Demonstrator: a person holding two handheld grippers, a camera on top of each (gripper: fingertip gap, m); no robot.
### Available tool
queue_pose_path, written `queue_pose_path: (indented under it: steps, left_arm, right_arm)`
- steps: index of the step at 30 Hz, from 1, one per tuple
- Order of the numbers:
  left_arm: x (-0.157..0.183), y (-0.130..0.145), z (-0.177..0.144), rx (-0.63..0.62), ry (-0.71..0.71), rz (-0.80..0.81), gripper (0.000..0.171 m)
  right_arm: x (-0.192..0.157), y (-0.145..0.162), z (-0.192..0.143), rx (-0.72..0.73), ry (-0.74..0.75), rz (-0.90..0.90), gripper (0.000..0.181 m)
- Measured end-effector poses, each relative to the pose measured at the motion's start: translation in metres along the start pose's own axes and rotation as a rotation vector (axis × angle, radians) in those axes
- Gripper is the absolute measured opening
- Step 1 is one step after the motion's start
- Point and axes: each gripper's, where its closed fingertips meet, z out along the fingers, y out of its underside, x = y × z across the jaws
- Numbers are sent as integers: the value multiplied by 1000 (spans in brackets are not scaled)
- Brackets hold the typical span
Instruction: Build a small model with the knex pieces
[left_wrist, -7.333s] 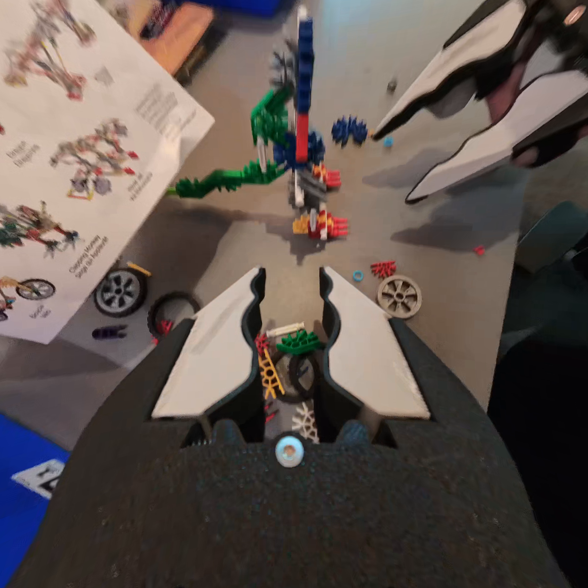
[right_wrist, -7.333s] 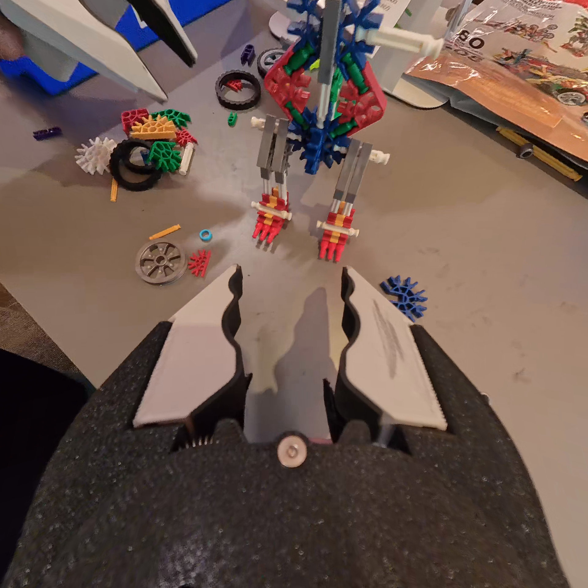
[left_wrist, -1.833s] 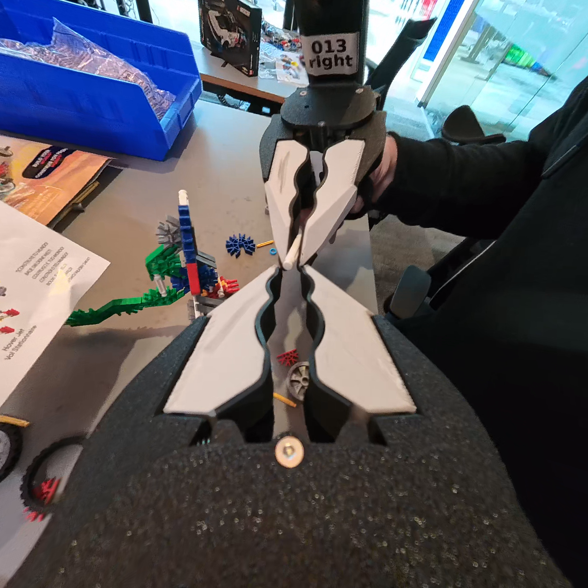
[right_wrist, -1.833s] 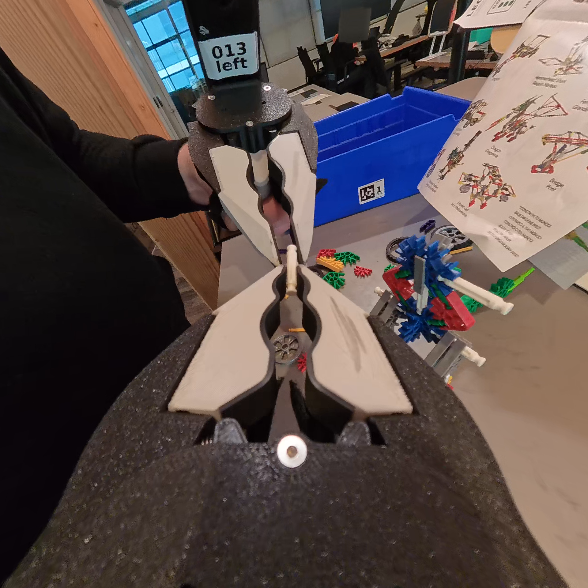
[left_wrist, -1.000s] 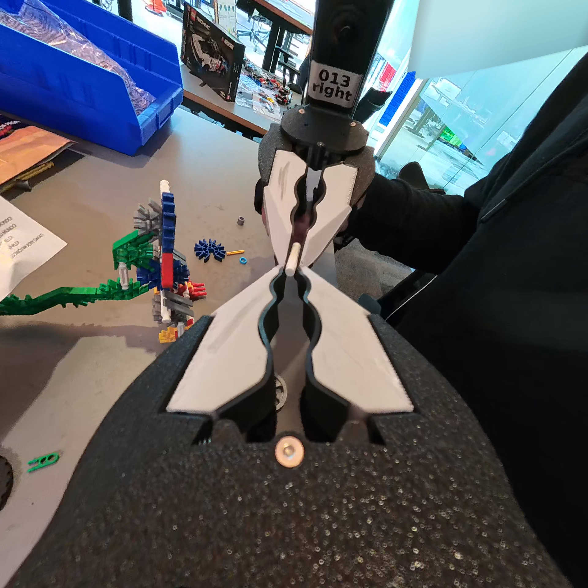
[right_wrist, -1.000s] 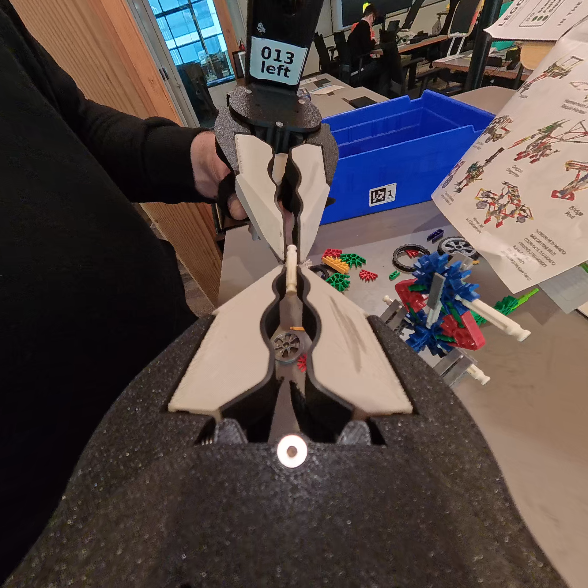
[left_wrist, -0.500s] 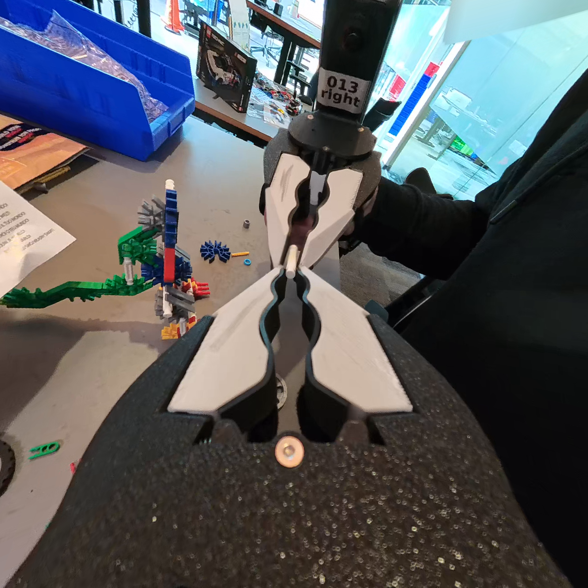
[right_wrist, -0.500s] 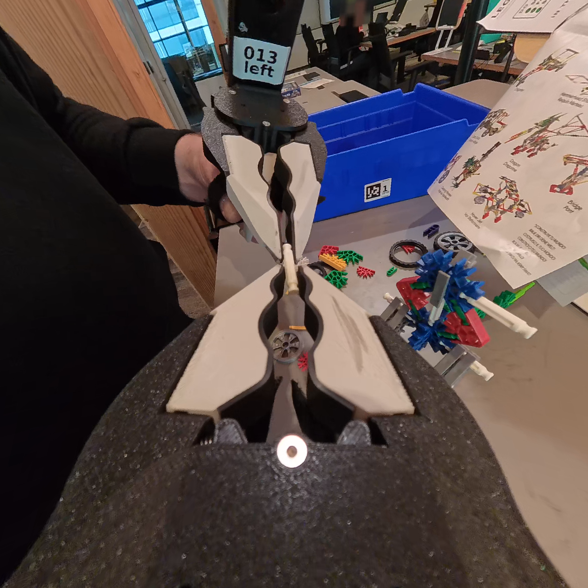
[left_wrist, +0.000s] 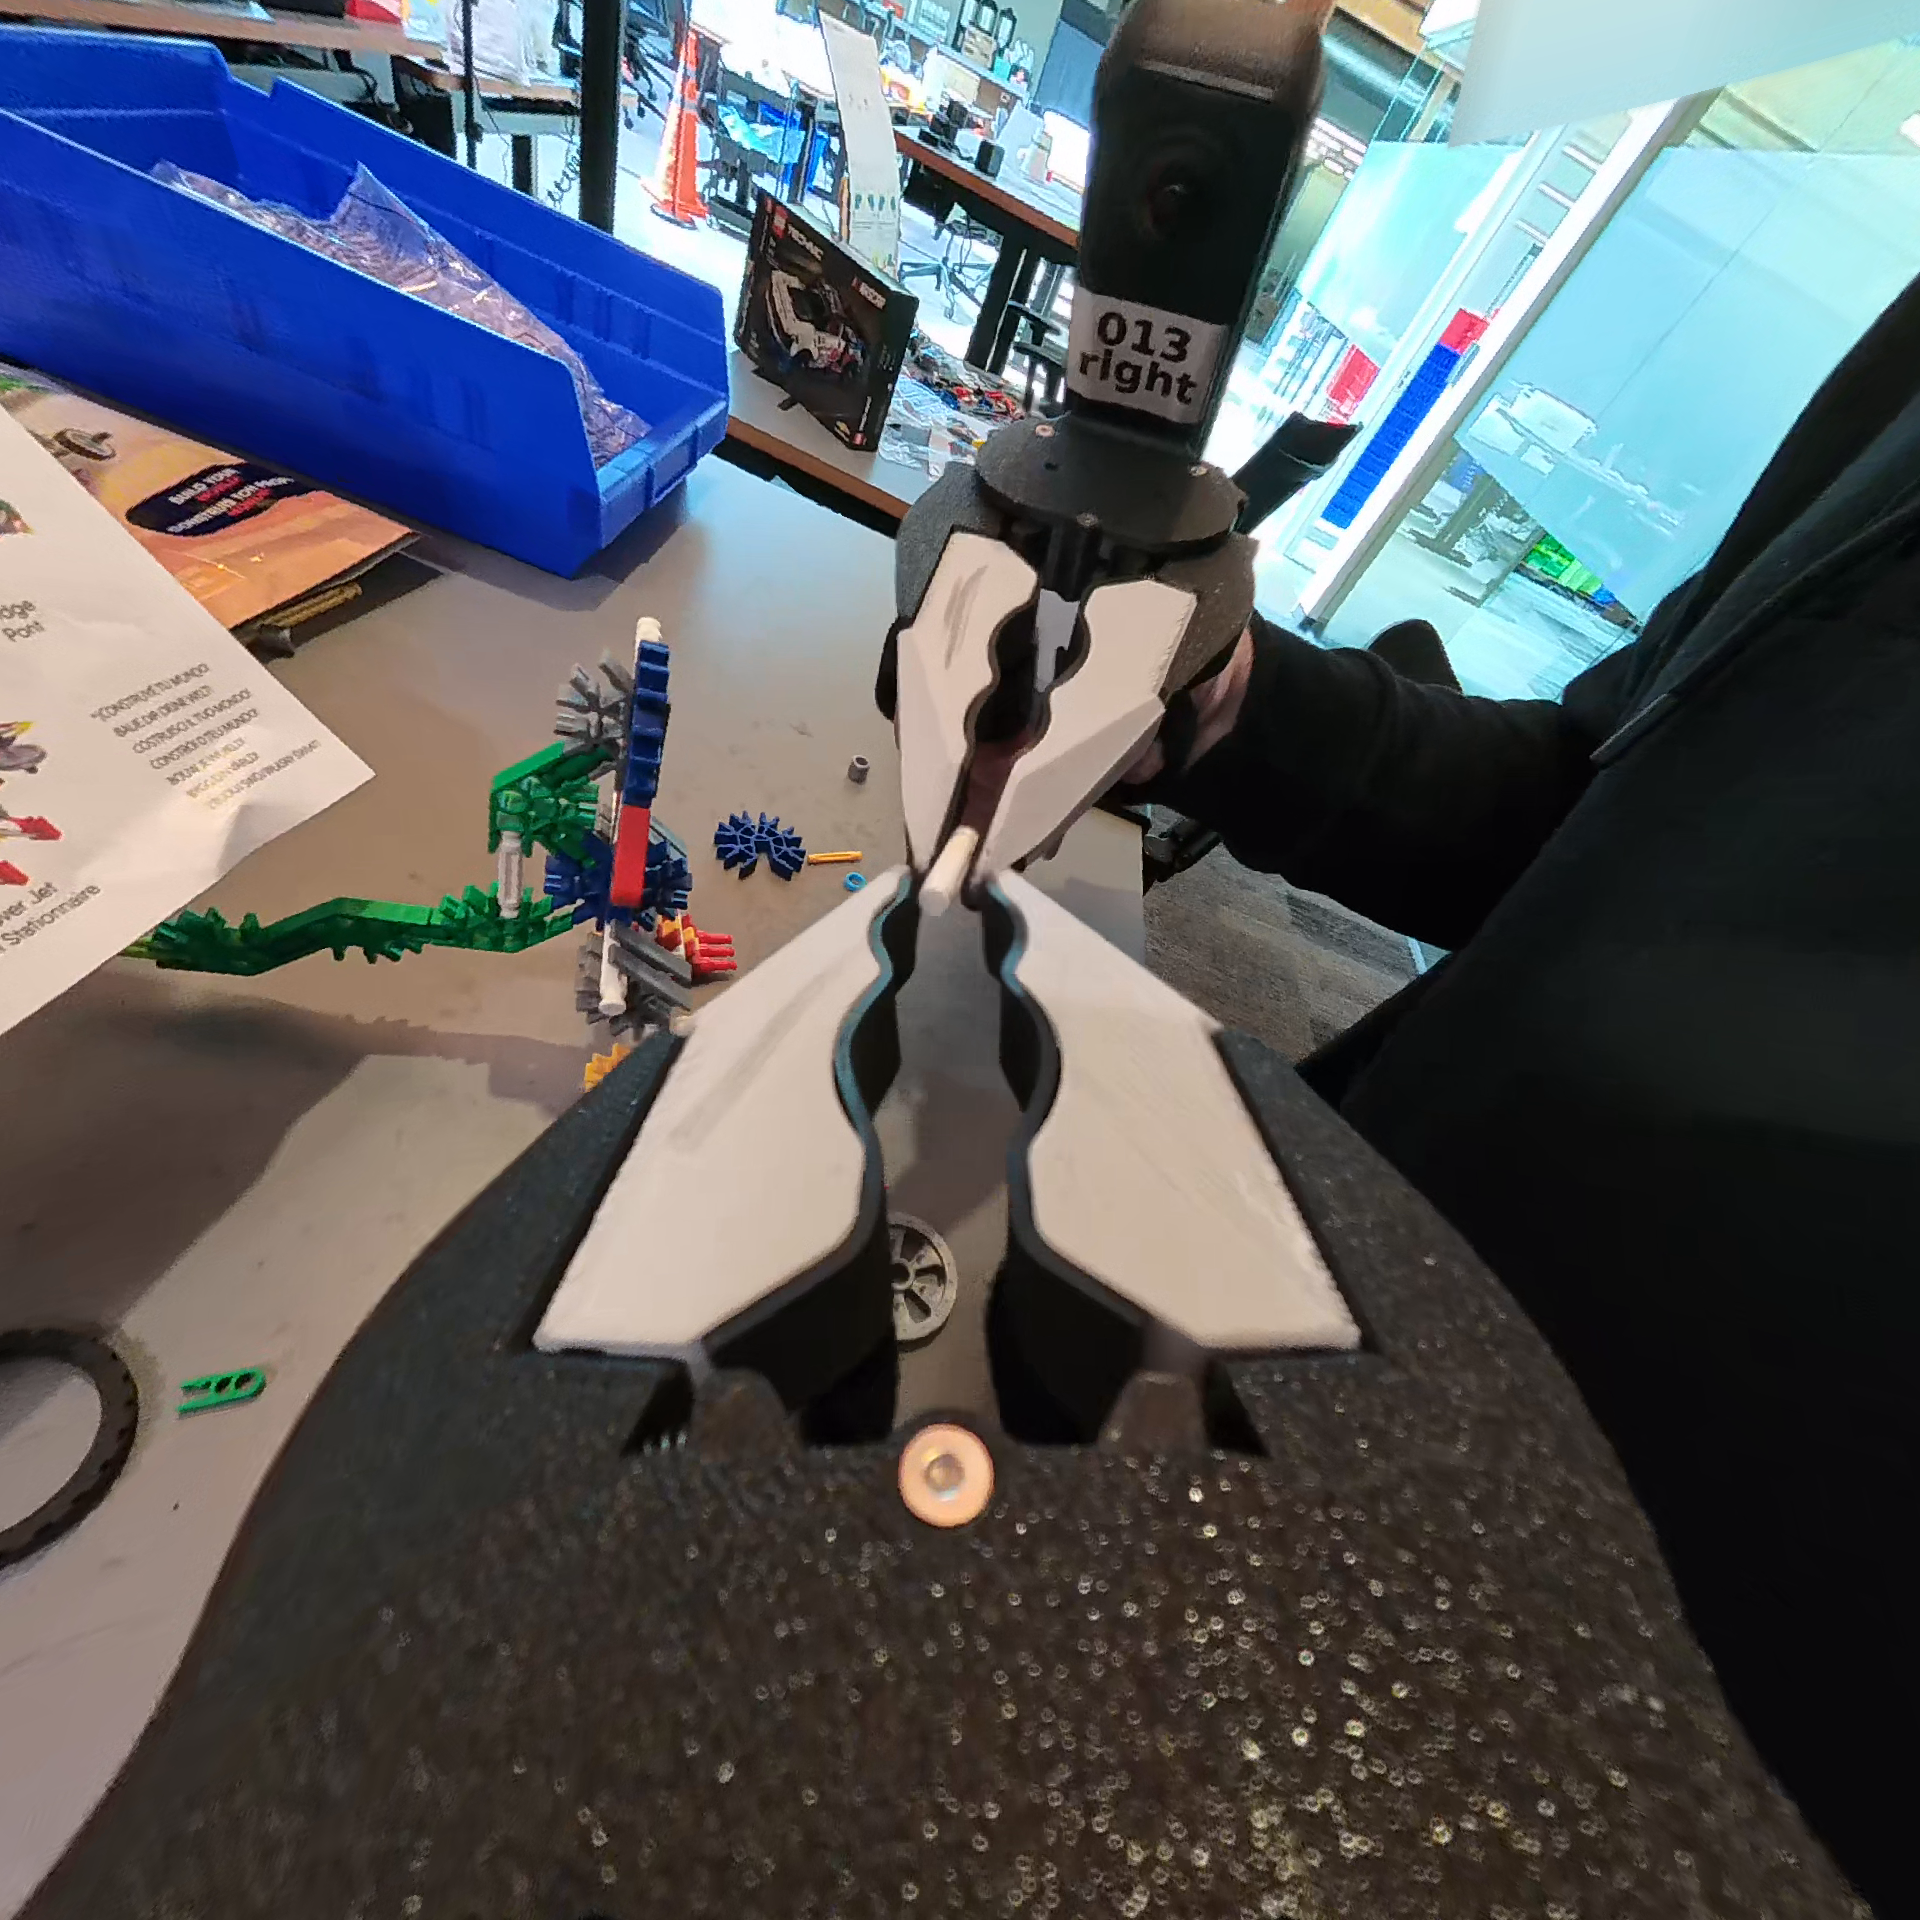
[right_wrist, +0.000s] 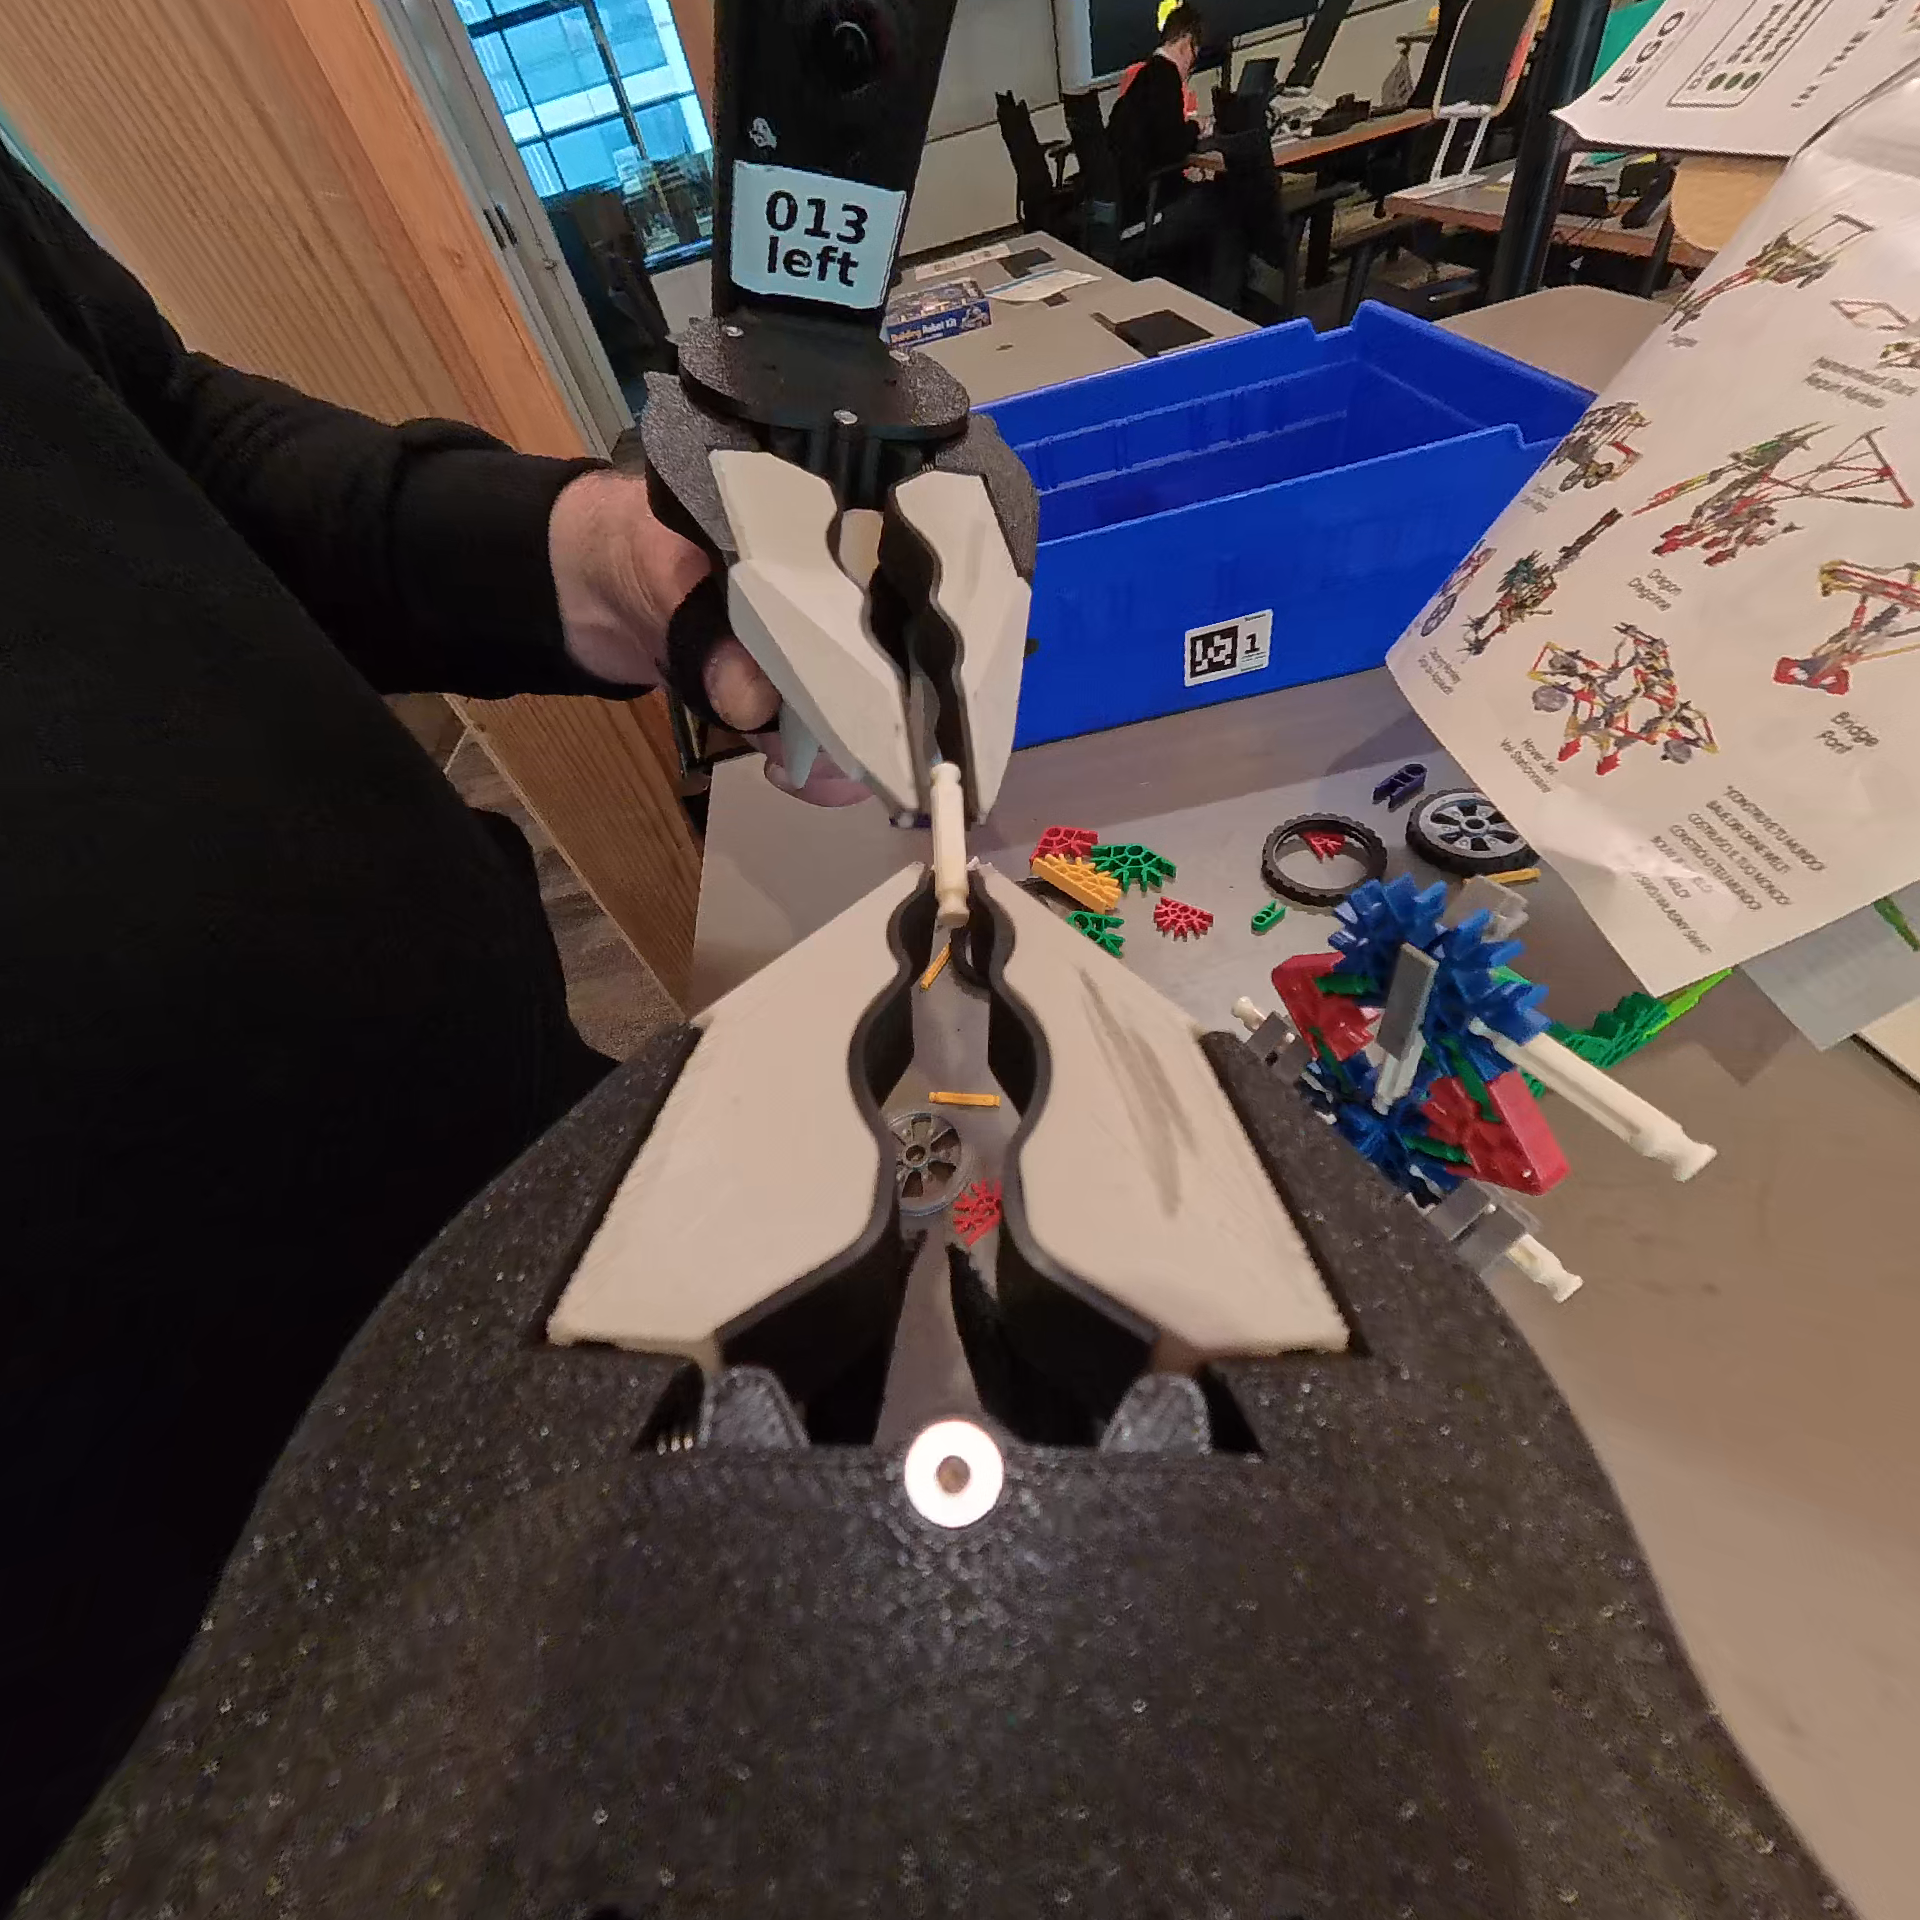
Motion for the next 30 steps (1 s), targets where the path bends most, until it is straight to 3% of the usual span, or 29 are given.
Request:
queue_pose_path:
  steps: [2,6,14,16,21,24,27,30]
  left_arm:
    - [-1,1,2,-18,-17,18,17]
    - [0,4,6,-30,-20,34,4]
    - [-5,-2,3,9,-48,23,3]
    - [-4,-3,4,13,-38,14,3]
    - [-2,-3,6,16,-23,6,3]
    - [0,-4,10,8,-24,11,18]
    - [1,-4,12,1,-32,38,4]
    - [0,-5,11,8,-31,41,3]
  right_arm:
    - [0,1,2,-13,-1,-5,5]
    - [0,1,3,-26,-13,-12,6]
    - [8,-3,-2,3,17,27,17]
    - [7,-3,-3,7,15,14,7]
    - [6,-2,-5,-6,14,-1,5]
    - [4,-1,-5,-10,11,-5,5]
    - [3,-2,-4,-9,6,-11,5]
    - [2,-3,-4,-5,8,-11,5]
